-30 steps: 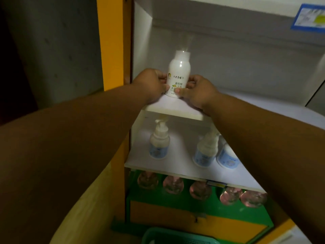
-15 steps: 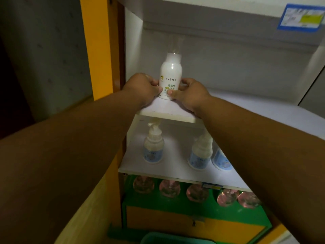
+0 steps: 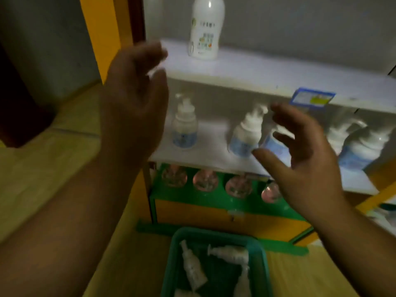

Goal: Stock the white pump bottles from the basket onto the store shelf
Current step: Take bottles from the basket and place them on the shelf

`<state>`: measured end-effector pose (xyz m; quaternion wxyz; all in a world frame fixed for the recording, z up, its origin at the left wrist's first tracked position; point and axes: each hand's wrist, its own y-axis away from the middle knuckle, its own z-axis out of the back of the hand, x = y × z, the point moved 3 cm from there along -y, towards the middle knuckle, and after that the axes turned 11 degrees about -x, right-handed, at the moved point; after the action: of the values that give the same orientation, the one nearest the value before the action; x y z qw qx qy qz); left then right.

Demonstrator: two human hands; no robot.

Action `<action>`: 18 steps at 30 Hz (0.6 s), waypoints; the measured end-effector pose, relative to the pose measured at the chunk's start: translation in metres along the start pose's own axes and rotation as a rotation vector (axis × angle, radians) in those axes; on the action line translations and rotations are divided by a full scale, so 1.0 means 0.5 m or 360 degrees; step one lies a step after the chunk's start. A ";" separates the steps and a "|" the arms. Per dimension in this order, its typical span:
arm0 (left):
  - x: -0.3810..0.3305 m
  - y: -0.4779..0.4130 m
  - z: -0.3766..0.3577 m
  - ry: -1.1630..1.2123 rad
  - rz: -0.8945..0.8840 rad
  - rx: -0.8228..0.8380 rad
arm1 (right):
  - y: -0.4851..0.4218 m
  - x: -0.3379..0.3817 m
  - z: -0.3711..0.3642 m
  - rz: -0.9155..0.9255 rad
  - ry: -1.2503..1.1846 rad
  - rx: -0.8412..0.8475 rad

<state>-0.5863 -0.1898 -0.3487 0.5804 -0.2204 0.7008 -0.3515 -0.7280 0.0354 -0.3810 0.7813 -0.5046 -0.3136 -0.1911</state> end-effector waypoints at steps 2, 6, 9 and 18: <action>0.024 0.153 0.039 -0.0127 0.0182 0.0153 | 0.104 -0.059 -0.001 -0.0095 0.0087 0.0116; 0.179 0.403 0.047 -0.0371 0.0985 0.0681 | 0.273 -0.194 -0.048 -0.0485 0.0255 0.0430; 0.284 0.531 0.058 -0.0515 0.1314 0.0958 | 0.372 -0.294 -0.092 -0.0811 0.0454 0.0734; 0.411 0.760 0.069 -0.0892 0.1811 0.1415 | 0.605 -0.535 -0.183 -0.1408 0.0794 0.1478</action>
<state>-0.5622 -0.0962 -0.7710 0.8612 0.3465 0.3263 -0.1784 -0.7100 0.0738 -0.7930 0.8140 0.1170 -0.3502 -0.4484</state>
